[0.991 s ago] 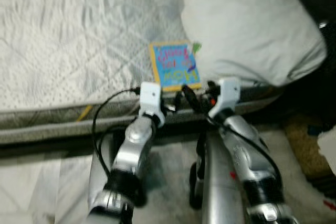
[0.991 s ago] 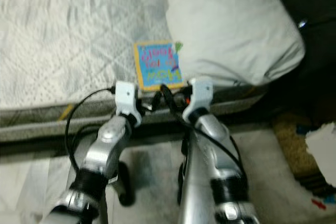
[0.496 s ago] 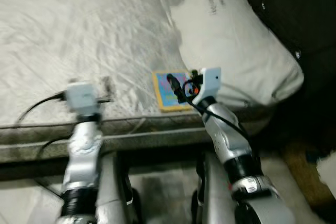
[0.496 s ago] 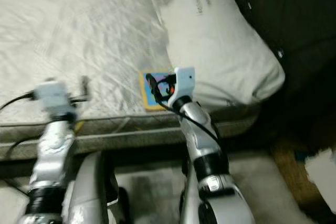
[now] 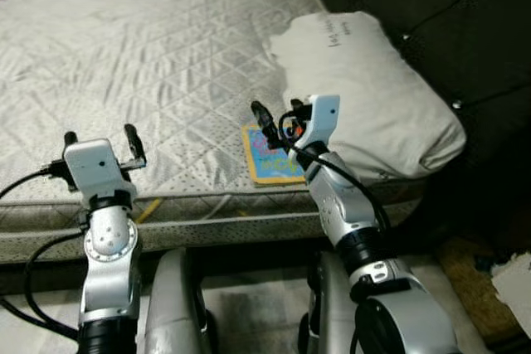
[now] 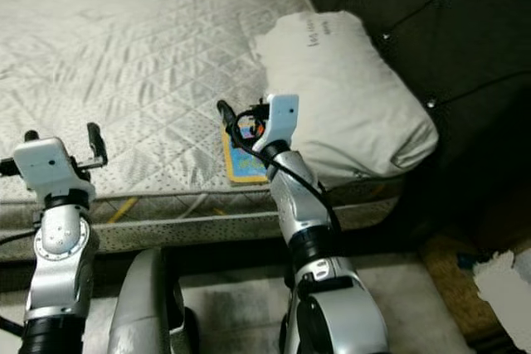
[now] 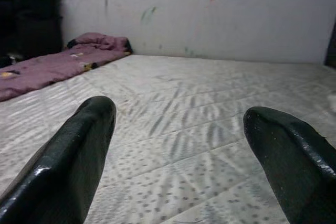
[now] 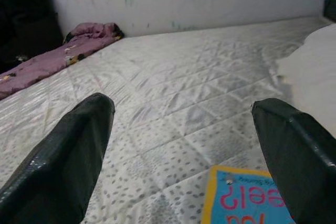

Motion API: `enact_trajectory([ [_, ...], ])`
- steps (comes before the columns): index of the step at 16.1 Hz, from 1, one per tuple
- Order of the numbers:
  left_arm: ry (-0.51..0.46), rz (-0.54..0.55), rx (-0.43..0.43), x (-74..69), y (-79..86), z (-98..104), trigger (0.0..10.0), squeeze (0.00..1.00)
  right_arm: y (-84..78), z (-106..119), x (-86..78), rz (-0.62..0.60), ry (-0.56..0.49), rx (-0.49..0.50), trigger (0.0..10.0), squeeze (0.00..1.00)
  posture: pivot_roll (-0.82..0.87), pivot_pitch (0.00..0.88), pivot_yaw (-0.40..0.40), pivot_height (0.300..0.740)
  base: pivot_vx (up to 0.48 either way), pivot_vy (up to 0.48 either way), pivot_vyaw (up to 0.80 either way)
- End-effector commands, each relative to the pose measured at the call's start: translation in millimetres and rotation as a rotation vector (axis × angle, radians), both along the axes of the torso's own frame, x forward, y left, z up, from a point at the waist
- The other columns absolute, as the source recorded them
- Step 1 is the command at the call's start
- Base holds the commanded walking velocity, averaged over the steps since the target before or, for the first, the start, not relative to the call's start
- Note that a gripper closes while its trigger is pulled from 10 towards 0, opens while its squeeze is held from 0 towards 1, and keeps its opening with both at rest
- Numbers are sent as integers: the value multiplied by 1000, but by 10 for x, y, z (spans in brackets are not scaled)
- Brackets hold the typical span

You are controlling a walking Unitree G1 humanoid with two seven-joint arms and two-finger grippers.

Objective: Clean up the room

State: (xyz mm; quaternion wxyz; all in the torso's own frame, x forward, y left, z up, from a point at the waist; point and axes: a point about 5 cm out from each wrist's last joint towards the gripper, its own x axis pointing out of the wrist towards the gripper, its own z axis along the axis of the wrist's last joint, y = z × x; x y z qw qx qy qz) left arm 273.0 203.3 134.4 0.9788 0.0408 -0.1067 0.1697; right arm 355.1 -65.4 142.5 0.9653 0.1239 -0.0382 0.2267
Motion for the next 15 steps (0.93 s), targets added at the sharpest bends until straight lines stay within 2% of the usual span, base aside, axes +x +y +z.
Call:
enact_trajectory([
  [1,-6,-31,-10,-5,-55,32,10000,0,-91,-15,2,-42,-9,-23,10000,0,-2,0,-28,604,0,0,0],
  [3,-9,-36,-2,-2,-64,49,10000,0,-131,-8,13,-71,-23,-39,10000,0,4,0,-30,618,0,0,0],
  [4,-21,-47,39,-15,-52,47,10000,0,-200,-26,25,-112,-26,-58,10000,0,12,0,-32,632,0,0,0],
  [6,-10,-46,31,-74,5,-16,10000,0,-257,-56,17,-131,-18,-68,10000,0,11,0,-38,655,0,0,0],
  [11,-25,-68,5,-33,9,1,10000,0,-225,118,107,-144,-63,-56,10000,0,10,0,-36,715,0,0,0],
  [13,-1,-67,36,-10,-4,1,10000,0,-229,98,92,-146,-62,-58,10000,0,11,0,-32,739,0,0,0],
  [15,23,-79,30,-21,26,-55,10000,0,-228,24,48,-144,-52,-72,10000,0,10,0,-29,740,0,0,0],
])
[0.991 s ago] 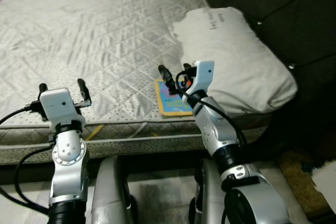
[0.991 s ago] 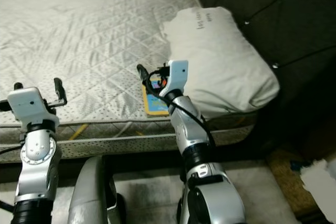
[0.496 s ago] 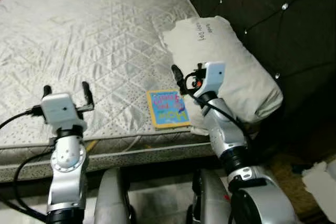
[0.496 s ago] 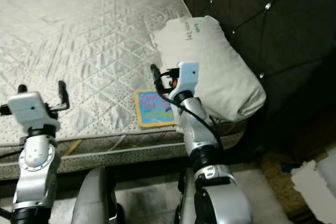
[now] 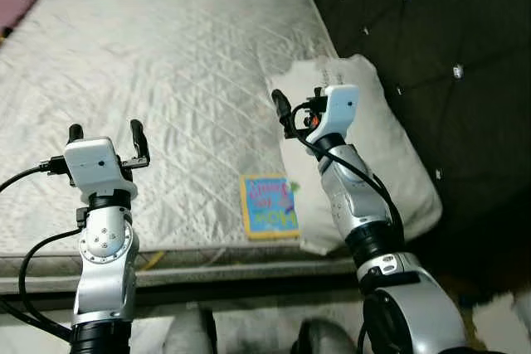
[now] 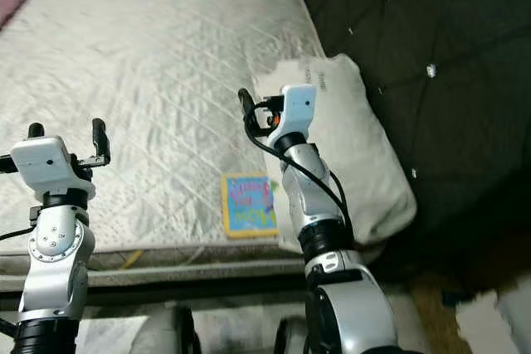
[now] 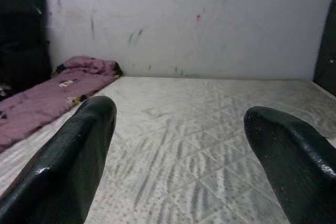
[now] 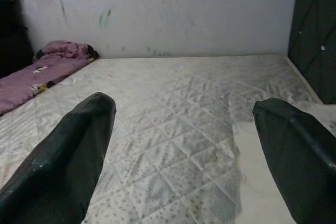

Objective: Clean up the room

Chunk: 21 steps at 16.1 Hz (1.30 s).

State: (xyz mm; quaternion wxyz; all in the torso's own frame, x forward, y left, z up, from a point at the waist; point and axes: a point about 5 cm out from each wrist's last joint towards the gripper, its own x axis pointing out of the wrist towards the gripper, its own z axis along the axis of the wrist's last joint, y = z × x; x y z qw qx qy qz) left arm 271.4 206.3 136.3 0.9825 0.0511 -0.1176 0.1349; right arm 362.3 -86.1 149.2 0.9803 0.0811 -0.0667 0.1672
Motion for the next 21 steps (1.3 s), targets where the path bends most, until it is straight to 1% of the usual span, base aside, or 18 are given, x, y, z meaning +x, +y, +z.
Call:
enact_trajectory([
  [1,45,-14,-4,-7,2,-90,10000,0,-16,-56,-33,-12,8,-5,10000,0,8,0,-28,740,0,0,0],
  [2,59,-12,11,-6,5,-114,10000,0,-9,-62,-38,-12,8,-6,10000,0,4,0,-25,740,0,0,0],
  [3,69,-15,3,1,-13,-144,10000,0,-8,-59,-38,-13,7,-6,10000,0,3,0,-25,740,0,0,0],
  [5,77,-53,-17,14,-61,-180,10000,0,-21,-54,-30,-17,6,-9,10000,0,-5,0,-23,740,0,0,0],
  [8,116,-51,37,37,-100,-287,10000,0,-56,-104,-41,-28,23,-16,10000,0,-9,0,-29,740,0,0,0],
  [10,139,-57,0,65,-100,-329,10000,0,-56,-111,-46,-27,26,-13,10000,0,-5,0,-42,740,0,0,0],
  [11,172,-47,-9,80,-88,-380,10000,0,-25,-145,-69,0,36,-17,10000,0,-5,0,-46,740,0,0,0],
  [12,163,-55,-17,80,-97,-378,10000,0,-39,-180,-75,-15,50,-37,10000,0,-8,0,-50,740,0,0,0],
  [13,143,-79,-56,81,-114,-366,10000,0,-92,-253,-75,-51,90,-76,10000,0,-12,0,-54,740,0,0,0],
  [14,133,-93,-79,85,-123,-361,10000,0,-133,-281,-74,-68,107,-78,10000,0,-14,0,-55,740,0,0,0],
  [15,130,-81,-85,80,-113,-360,10000,0,-143,-294,-64,-77,116,-109,10000,0,-18,0,-56,740,0,0,0],
  [16,120,-82,-81,81,-117,-347,10000,0,-101,-265,-74,-31,75,-126,10000,0,-23,0,-57,740,0,0,0],
  [17,115,-86,-76,81,-124,-338,10000,0,-89,-269,-80,-13,87,-106,10000,0,-23,0,-57,740,0,0,0],
  [18,109,-89,-62,74,-144,-323,10000,0,-124,-280,-77,-47,91,-130,10000,0,-24,0,-63,740,0,0,0],
  [20,107,-88,-75,38,-166,-321,10000,0,-185,-311,-99,-88,117,-103,10000,0,-26,7,-64,740,0,0,0],
  [21,107,-76,-74,11,-154,-321,10000,0,-217,-309,-119,-99,110,-103,10000,0,-27,14,-63,740,0,0,0],
])
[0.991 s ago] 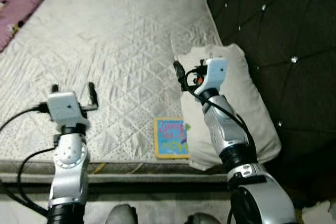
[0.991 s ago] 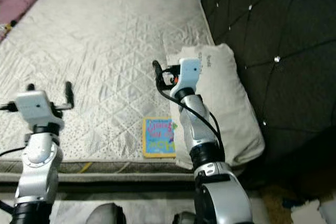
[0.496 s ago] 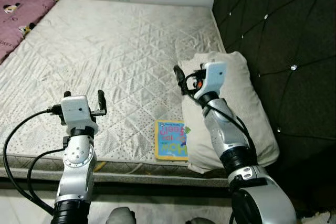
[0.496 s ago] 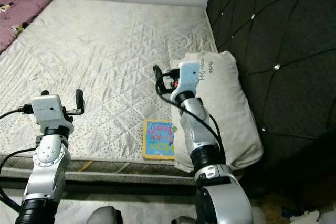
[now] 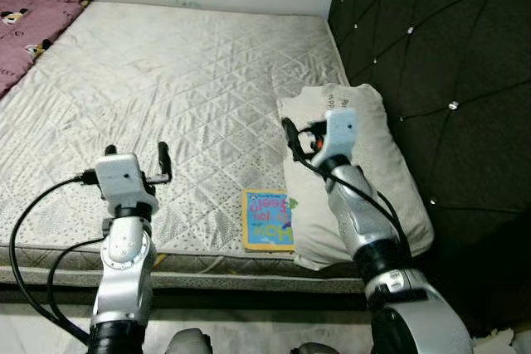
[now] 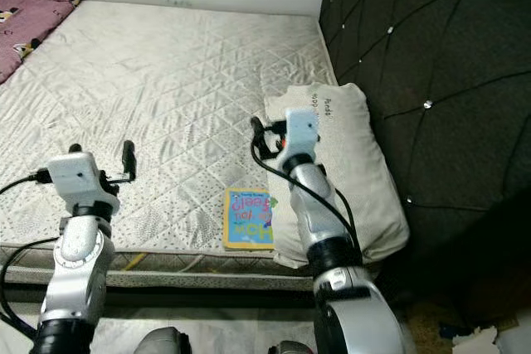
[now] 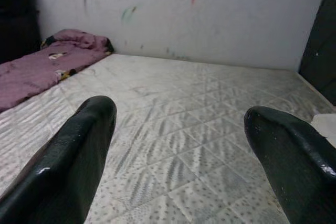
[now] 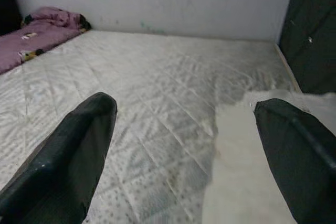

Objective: Clean up the room

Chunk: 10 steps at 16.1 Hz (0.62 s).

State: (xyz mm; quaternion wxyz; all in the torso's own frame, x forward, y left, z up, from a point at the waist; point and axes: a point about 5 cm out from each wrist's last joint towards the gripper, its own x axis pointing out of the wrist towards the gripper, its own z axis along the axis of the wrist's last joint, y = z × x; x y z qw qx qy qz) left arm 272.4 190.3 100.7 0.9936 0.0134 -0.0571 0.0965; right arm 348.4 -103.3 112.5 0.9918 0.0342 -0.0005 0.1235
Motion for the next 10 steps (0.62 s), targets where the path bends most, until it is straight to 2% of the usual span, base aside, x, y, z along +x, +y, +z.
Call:
enact_trajectory([
  [1,-8,22,19,-26,26,36,10000,0,-93,64,11,-47,-31,-20,10000,0,-30,20,-62,740,0,0,0],
  [3,-5,113,32,-211,127,16,10000,0,-385,60,-36,-179,-55,-55,10000,0,-37,40,-56,740,0,0,0],
  [5,42,103,-20,-320,159,-83,10000,0,-509,-17,-111,-197,-22,-60,10000,0,-35,56,-55,740,0,0,0],
  [6,54,90,-37,-340,153,-108,10000,0,-505,-32,-137,-190,-20,-58,10000,0,-35,61,-54,740,0,0,0],
  [8,71,59,-29,-362,89,-126,10000,0,-405,-53,-175,-147,-7,-43,10000,0,-34,73,-55,740,0,0,-778],
  [10,63,35,-56,-343,16,-94,10000,0,-327,-36,-188,-107,-10,-37,10000,0,-31,81,-63,740,0,384,-800],
])
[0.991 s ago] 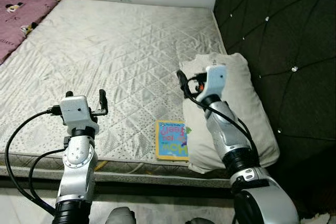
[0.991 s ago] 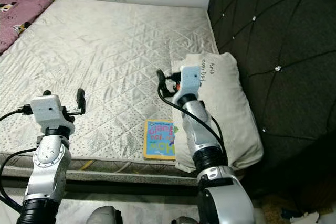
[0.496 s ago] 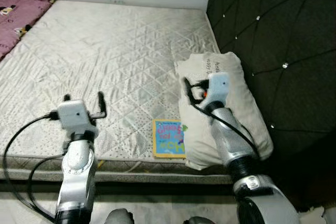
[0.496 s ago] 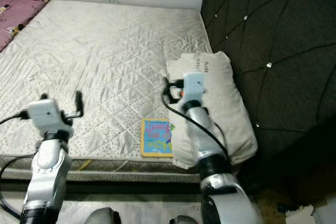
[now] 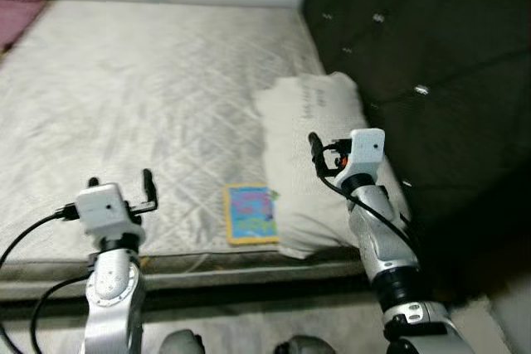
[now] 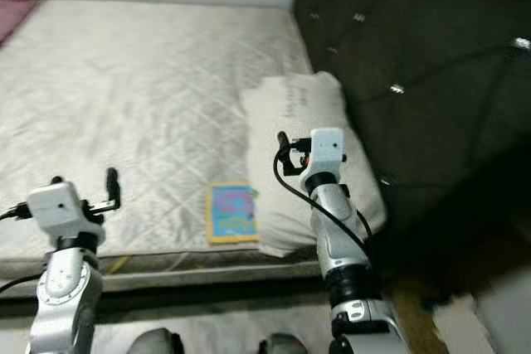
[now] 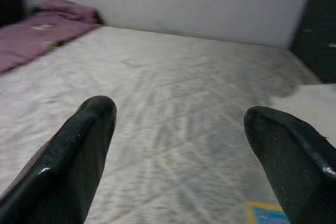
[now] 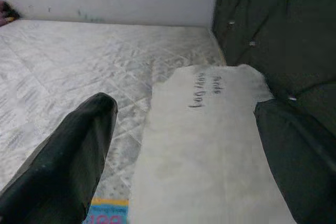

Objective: Clean up the room

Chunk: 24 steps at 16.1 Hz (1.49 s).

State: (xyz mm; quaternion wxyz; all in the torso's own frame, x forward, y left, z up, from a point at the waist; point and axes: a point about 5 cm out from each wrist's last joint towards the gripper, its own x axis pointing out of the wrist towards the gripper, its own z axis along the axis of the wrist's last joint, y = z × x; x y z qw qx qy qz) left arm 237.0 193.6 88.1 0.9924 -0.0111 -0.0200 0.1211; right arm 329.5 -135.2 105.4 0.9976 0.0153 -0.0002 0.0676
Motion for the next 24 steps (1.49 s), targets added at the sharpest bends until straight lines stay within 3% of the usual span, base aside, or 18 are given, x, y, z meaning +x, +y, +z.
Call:
enact_trajectory([
  [1,-3,-17,-8,15,-32,31,10000,0,5,31,-4,14,-5,3,10000,0,-31,85,-65,740,0,480,-675],
  [15,-3,-20,-28,57,-68,58,10000,0,212,35,-13,177,24,17,10000,0,-26,82,-76,740,0,480,36],
  [24,-15,-20,-34,109,-71,91,10000,0,308,66,22,205,24,54,10000,0,-31,97,-63,740,0,480,131],
])
